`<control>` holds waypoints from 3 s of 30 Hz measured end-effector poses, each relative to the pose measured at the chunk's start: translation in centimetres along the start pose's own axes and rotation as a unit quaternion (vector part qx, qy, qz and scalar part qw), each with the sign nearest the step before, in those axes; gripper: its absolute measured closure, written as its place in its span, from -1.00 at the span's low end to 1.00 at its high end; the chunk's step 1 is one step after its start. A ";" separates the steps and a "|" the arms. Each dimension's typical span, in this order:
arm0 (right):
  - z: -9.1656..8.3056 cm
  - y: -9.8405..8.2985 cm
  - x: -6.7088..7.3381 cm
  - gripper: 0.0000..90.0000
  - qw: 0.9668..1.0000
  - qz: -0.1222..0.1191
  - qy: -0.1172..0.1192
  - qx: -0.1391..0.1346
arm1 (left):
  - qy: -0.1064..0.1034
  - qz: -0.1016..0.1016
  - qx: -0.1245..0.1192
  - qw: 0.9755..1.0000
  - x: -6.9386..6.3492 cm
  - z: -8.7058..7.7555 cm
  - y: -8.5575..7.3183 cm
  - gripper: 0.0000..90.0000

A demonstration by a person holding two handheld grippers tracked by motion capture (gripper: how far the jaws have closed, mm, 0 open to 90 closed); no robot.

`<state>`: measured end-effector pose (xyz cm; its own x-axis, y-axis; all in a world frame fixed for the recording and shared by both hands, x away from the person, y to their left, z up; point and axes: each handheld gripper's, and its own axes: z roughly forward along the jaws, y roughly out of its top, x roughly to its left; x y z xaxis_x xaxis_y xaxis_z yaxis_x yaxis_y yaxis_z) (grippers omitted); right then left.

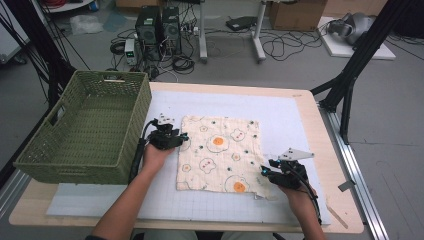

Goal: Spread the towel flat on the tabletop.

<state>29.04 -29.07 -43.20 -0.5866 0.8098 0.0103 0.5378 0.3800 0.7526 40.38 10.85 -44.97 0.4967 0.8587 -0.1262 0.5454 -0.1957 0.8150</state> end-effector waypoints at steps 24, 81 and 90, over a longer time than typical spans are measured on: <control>8.1 5.9 -3.2 0.41 0.996 0.090 -0.020 -0.022 | 0.001 -0.027 0.019 0.999 1.5 -1.5 0.2 0.11; -1.8 0.4 -2.4 -0.73 0.994 -0.017 -0.062 -0.084 | -0.092 0.011 -0.124 0.988 -0.9 -8.5 -2.4 -0.64; -2.7 0.7 -3.0 -0.73 0.989 0.021 -0.046 -0.139 | -0.114 0.020 -0.119 0.986 -1.0 -8.4 -2.9 -0.60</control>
<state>29.51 -32.45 -40.92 -0.5019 0.8649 -0.0052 0.3661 0.2179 0.9047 32.67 14.58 -42.45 0.6682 0.7187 -0.1921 0.3611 -0.0876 0.9284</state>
